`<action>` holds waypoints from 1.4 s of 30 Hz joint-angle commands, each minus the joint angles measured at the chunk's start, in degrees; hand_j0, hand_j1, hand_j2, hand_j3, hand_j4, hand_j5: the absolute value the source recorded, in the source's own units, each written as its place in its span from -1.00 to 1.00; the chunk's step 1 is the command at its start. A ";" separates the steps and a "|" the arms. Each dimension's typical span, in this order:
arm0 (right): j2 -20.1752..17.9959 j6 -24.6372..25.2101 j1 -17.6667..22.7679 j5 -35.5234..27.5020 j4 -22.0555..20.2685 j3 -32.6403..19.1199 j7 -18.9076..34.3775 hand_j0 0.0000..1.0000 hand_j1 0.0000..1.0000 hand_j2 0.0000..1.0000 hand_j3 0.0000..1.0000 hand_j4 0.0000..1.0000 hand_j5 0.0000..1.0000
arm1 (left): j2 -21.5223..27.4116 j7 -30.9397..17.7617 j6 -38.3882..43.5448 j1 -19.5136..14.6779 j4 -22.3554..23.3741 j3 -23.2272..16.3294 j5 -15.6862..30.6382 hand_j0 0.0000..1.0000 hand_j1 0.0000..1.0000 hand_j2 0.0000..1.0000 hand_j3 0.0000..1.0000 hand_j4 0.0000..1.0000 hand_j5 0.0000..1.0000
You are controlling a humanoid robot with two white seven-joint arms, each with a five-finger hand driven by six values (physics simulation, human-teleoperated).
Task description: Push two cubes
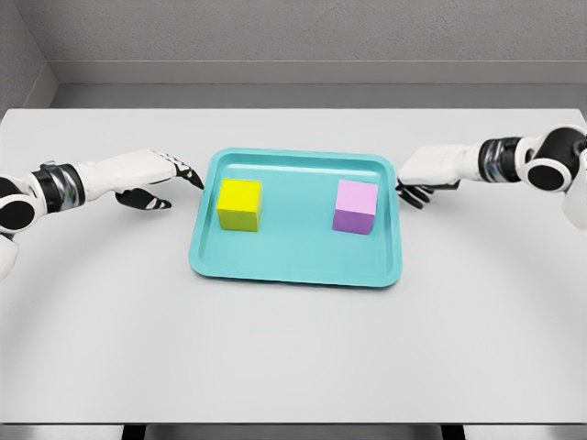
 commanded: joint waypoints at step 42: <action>3.22 0.12 -2.20 -0.19 -0.45 4.67 -0.01 -0.80 -0.80 -0.80 -0.80 -0.80 -0.80 | -1.05 0.02 0.15 1.76 -5.48 -1.21 0.83 0.21 0.21 0.21 0.21 0.21 0.21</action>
